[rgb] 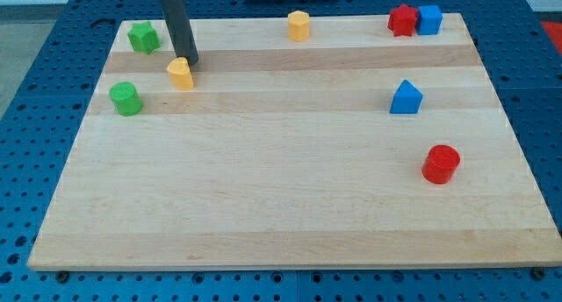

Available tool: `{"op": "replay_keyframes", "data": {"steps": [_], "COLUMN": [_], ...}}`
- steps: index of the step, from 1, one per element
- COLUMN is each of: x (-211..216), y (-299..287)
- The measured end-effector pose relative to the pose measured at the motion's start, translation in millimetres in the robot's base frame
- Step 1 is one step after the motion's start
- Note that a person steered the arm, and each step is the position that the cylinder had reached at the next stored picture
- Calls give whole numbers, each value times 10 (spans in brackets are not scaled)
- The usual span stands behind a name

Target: Slide yellow heart closer to green circle

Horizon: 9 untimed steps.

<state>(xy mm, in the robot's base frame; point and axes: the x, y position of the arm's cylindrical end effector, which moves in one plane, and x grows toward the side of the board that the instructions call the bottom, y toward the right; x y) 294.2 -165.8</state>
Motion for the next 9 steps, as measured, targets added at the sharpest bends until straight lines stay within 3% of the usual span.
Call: {"op": "replay_keyframes", "data": {"steps": [2, 9], "x": [-34, 456], "y": [119, 65]}}
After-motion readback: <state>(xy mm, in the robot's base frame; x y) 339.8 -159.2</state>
